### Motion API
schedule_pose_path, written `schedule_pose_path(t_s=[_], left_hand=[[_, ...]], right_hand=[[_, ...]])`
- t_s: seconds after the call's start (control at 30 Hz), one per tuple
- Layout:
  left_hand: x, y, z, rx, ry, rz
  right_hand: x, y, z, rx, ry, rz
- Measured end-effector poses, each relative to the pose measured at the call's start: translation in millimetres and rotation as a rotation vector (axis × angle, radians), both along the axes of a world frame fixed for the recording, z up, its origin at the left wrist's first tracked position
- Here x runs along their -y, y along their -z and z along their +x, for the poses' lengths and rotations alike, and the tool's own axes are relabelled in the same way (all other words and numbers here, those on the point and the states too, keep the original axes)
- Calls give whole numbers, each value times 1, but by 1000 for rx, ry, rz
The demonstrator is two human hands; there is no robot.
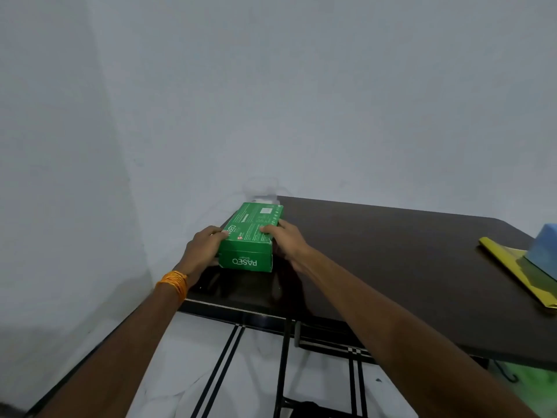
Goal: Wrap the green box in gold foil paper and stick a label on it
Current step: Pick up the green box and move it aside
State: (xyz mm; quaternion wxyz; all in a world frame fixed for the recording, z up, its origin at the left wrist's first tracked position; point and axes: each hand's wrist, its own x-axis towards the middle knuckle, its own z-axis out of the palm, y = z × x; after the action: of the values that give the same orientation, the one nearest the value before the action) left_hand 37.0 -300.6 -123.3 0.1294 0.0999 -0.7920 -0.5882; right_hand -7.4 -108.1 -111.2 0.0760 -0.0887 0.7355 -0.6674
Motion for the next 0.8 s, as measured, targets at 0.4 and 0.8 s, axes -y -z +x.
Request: schedule_pose_path(t_s=[0.4,0.8], left_hand=[[-80,-40,-4,-563,-426,-257],[-400,-22,-55,-119,502,75]], right_hand=[[-80,-9,6,-147,220,156],[-383,-15,54,-449,889,540]])
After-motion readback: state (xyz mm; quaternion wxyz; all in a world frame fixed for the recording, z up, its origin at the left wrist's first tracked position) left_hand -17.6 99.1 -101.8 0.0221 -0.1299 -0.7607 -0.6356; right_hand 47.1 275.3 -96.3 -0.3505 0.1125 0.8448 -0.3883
